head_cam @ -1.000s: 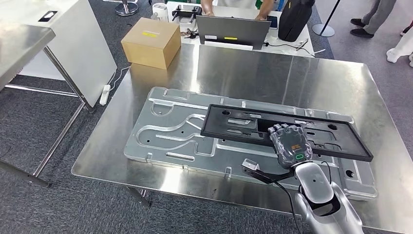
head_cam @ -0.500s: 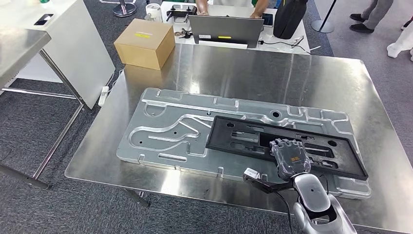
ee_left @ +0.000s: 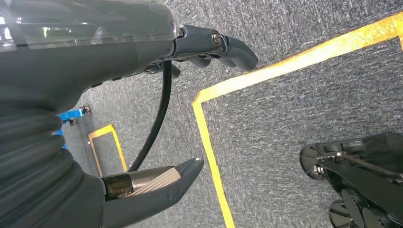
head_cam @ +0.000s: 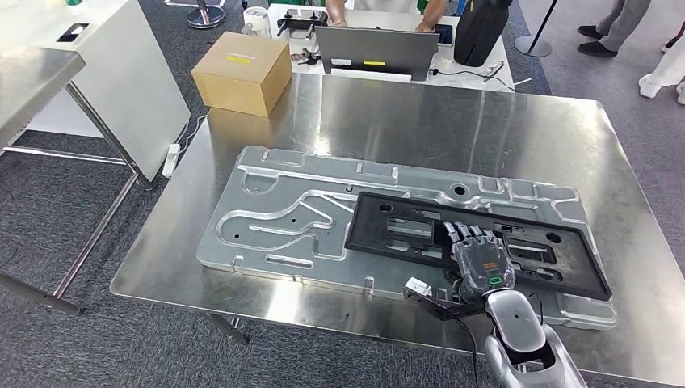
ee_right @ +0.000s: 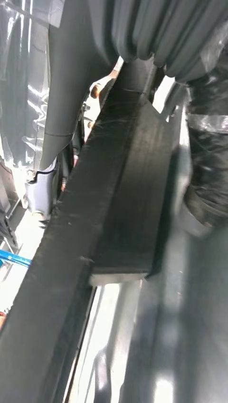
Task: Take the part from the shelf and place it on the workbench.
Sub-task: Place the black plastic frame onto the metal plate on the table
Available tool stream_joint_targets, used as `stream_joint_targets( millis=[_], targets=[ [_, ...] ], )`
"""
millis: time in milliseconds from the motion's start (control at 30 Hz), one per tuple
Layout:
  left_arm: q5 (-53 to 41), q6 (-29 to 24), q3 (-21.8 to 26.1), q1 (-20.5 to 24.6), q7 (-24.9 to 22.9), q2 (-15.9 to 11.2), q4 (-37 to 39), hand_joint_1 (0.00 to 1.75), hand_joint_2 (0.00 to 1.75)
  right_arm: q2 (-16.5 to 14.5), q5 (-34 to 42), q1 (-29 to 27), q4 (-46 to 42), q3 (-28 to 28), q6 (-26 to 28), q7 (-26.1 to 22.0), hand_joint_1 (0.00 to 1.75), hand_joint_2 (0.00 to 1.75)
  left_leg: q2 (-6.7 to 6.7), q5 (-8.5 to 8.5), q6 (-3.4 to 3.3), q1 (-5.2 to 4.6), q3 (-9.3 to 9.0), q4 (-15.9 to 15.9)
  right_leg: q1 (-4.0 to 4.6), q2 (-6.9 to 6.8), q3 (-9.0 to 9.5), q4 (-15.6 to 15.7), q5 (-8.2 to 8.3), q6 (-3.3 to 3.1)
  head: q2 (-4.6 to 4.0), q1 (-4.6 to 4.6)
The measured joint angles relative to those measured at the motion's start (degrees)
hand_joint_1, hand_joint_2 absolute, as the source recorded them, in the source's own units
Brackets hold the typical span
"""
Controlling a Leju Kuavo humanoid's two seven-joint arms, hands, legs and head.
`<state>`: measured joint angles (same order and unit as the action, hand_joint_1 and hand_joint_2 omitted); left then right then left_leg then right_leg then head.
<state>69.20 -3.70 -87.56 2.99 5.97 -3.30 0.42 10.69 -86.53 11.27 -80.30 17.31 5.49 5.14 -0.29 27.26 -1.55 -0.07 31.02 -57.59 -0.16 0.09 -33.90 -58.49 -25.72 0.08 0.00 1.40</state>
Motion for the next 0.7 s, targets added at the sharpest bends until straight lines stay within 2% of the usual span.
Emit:
stream_joint_targets(
  millis=[100, 467, 700],
  targets=[
    [-0.1, -0.1, 0.0, 0.0, 0.0, 0.0, 0.0, 0.00, 0.00, -0.1, -0.1, 0.1, 0.0, -0.1, 0.0, 0.0, 0.00, 0.00, 0.01, 0.01, 0.00, 0.00, 0.00, 0.0, -0.01, 0.00, 0.01, 0.0, 0.00, 0.00, 0.00, 0.01],
    [0.6, 0.4, 0.0, 0.0, 0.4, 0.0, 0.0, 0.00, 0.00, -0.4, -1.3, -0.3, 0.0, -0.1, 0.1, -0.2, 0.00, 0.00, 0.00, 0.01, -0.01, 0.00, 0.03, 0.0, -0.03, -0.01, -0.01, 0.0, 0.00, 0.00, 0.00, 0.00],
    [1.1, 1.0, 0.0, 0.0, 0.8, 0.0, 0.0, 0.00, 0.00, -0.5, -1.8, -0.3, -3.3, -0.1, 1.3, -0.6, 0.00, 0.00, 0.00, 0.01, -0.01, 0.00, 0.06, 0.0, -0.03, -0.01, -0.02, 0.0, 0.00, 0.00, 0.00, 0.00]
  ],
)
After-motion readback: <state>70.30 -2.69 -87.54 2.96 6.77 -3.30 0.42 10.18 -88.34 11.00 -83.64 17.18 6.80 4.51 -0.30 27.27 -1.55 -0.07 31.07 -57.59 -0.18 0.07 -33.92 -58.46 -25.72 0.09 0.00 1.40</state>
